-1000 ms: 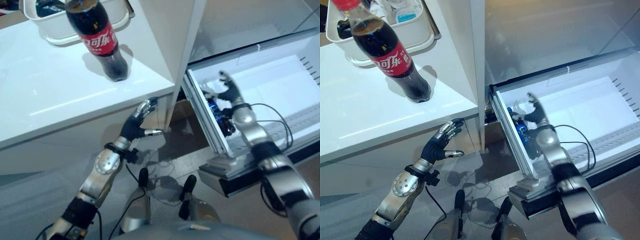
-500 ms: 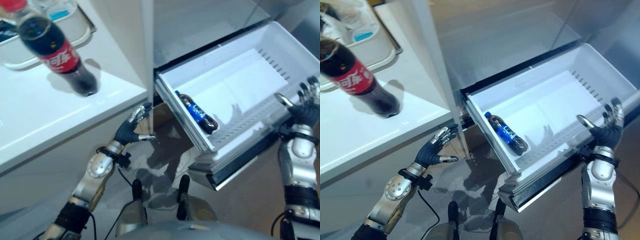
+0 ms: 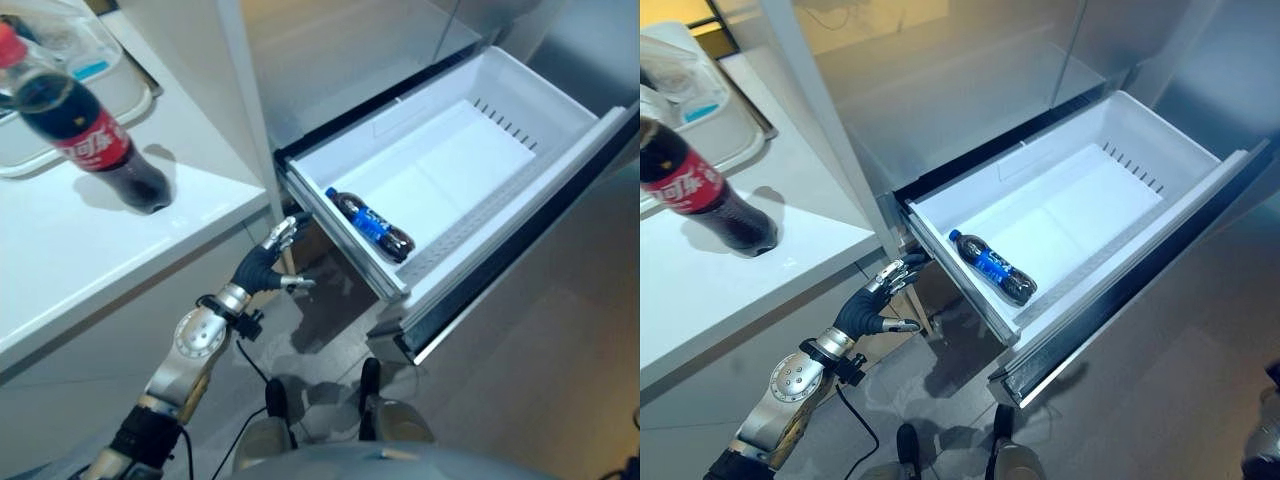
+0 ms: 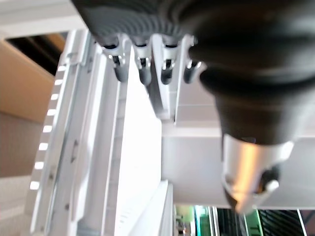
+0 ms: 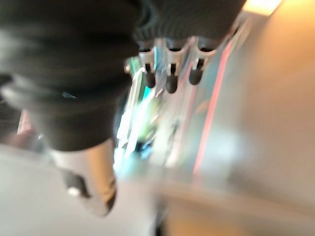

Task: Take the drinks into the refrigerator

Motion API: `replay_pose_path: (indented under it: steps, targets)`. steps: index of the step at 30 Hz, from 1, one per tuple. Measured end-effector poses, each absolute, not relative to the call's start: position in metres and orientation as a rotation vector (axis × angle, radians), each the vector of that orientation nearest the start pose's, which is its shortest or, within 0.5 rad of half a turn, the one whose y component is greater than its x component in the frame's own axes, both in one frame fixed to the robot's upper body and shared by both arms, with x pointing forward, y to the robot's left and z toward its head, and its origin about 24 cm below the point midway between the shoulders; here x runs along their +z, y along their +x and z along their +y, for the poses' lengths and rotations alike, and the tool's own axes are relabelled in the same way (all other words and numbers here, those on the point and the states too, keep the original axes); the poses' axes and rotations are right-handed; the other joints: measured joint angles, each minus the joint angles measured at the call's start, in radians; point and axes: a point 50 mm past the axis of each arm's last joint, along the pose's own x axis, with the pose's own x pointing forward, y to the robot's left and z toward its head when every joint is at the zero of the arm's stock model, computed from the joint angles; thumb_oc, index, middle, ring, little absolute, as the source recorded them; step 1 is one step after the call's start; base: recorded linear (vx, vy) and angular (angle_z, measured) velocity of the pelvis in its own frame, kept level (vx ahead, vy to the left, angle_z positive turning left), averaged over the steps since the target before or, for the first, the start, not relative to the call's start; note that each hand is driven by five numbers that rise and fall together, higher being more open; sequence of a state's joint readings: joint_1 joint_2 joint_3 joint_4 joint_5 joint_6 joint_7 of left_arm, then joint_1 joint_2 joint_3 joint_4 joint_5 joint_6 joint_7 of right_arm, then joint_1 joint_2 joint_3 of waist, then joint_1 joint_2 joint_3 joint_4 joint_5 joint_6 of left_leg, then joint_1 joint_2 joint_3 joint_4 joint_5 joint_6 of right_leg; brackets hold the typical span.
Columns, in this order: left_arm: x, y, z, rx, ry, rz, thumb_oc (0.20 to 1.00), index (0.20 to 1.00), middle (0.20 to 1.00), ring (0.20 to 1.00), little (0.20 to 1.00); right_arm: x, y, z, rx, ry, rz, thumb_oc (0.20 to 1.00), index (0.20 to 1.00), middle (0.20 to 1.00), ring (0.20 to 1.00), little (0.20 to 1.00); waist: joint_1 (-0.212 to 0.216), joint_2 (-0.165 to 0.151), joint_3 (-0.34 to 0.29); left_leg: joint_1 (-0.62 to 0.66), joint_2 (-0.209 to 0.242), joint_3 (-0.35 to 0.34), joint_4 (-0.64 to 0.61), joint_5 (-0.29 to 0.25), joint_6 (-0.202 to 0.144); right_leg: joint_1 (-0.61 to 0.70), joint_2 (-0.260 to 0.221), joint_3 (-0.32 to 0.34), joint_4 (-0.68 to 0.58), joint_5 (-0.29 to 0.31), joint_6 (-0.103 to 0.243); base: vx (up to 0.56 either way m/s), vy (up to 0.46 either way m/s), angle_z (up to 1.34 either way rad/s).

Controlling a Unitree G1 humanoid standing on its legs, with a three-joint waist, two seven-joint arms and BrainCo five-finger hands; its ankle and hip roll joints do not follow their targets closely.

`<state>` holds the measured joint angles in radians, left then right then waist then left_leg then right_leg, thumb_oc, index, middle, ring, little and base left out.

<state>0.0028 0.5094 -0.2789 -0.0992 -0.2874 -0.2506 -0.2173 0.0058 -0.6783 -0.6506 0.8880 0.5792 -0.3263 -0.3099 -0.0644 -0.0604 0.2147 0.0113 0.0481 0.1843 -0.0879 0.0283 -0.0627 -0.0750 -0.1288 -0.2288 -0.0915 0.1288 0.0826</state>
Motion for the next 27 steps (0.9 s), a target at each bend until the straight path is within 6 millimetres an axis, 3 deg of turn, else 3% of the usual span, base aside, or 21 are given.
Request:
replay_pose_path:
  steps: [1,3,4,7,10,11,12,15,17,23,27]
  targets:
    - [0.077,0.236,0.158,-0.540,0.203,-0.208,1.000,1.000,1.000,1.000,1.000,0.024,0.102,-0.465,-1.345,0.039,0.143,0.947,0.947,0.947,0.947,0.947,0.001,0.001,-0.004,0.001,0.000,0.002,0.000,0.000,0.000,0.000,0.000,0.002,0.000,0.001,0.000,0.00,-0.009,-0.04]
    - [0.078,0.236,0.160,-0.547,0.223,-0.204,1.000,1.000,1.000,1.000,1.000,-0.002,0.084,-0.460,-1.328,0.003,0.342,0.200,0.200,0.200,0.200,0.200,-0.002,0.002,-0.009,0.003,0.001,0.004,0.000,0.000,0.001,0.000,0.000,0.002,0.000,0.002,0.000,-0.01,-0.006,-0.04]
    - [0.079,0.236,0.161,-0.553,0.230,-0.207,1.000,1.000,1.000,1.000,1.000,-0.020,0.076,-0.452,-1.276,-0.036,0.482,0.200,0.200,0.200,0.200,0.200,-0.002,0.005,-0.010,0.003,0.001,0.005,0.000,0.000,0.001,0.000,0.000,0.002,0.000,0.003,-0.001,0.00,0.000,0.00]
    - [0.081,0.233,0.161,-0.563,0.236,-0.215,1.000,1.000,1.000,1.000,1.000,-0.048,0.070,-0.429,-1.131,-0.121,0.672,0.200,0.200,0.200,0.200,0.200,-0.002,0.011,-0.014,0.005,0.002,0.006,-0.001,0.000,0.000,0.000,0.001,0.002,-0.001,0.003,-0.001,-0.01,0.000,-0.01]
    - [0.083,0.231,0.161,-0.579,0.244,-0.221,1.000,1.000,1.000,1.000,1.000,-0.089,0.094,-0.375,-0.809,-0.195,0.840,0.200,0.200,0.200,0.200,0.200,0.001,0.018,-0.015,0.006,0.005,0.007,-0.001,0.000,0.000,0.000,0.003,0.001,-0.001,0.005,-0.003,0.00,0.000,-0.01]
    - [0.083,0.230,0.161,-0.580,0.244,-0.219,1.000,1.000,1.000,1.000,1.000,-0.093,0.108,-0.364,-0.752,-0.202,0.837,0.200,0.200,0.200,0.200,0.200,0.006,0.025,-0.014,0.006,0.005,0.007,-0.001,0.000,0.001,0.001,0.002,0.000,-0.002,0.005,-0.003,0.00,0.000,0.00]
    - [0.082,0.229,0.161,-0.581,0.240,-0.215,1.000,1.000,1.000,1.000,1.000,-0.095,0.136,-0.345,-0.602,-0.268,0.826,0.200,0.200,0.200,0.200,0.200,0.009,0.034,-0.012,0.006,0.007,0.007,-0.002,0.000,0.000,0.002,0.000,0.000,-0.005,0.007,-0.004,0.00,0.000,0.00]
    - [0.077,0.226,0.157,-0.592,0.222,-0.201,1.000,1.000,1.000,1.000,1.000,-0.081,0.191,-0.315,-0.433,-0.328,0.703,0.200,0.200,0.200,0.200,0.200,0.033,0.046,-0.010,-0.004,0.009,0.003,-0.005,0.001,0.001,-0.006,0.001,-0.004,-0.006,0.008,-0.005,-0.03,-0.007,0.05]
    - [0.069,0.224,0.157,-0.582,0.209,-0.171,1.000,1.000,1.000,1.000,1.000,-0.059,0.237,-0.296,-0.308,-0.414,0.580,0.200,0.200,0.200,0.200,0.200,0.064,0.051,-0.006,-0.013,0.006,-0.006,0.000,0.004,0.001,-0.010,0.003,-0.011,-0.005,0.009,-0.006,-0.06,-0.014,0.12]
    - [0.056,0.226,0.163,-0.527,0.244,-0.119,1.000,1.000,1.000,1.000,1.000,-0.031,0.272,-0.288,-0.217,-0.655,0.520,0.200,0.200,0.200,0.200,0.200,0.079,0.038,0.015,-0.071,0.008,-0.024,0.000,0.024,-0.001,-0.054,0.000,-0.030,0.000,0.015,-0.012,-0.04,0.006,0.08]
    - [0.056,0.234,0.154,-0.480,0.239,-0.148,1.000,1.000,1.000,1.000,1.000,0.021,0.311,-0.278,-0.187,-0.789,0.324,0.200,0.200,0.200,0.200,0.200,0.081,0.041,0.050,-0.118,0.014,-0.042,0.000,0.041,-0.006,-0.096,0.007,-0.047,0.000,0.026,-0.022,-0.01,0.014,0.10]
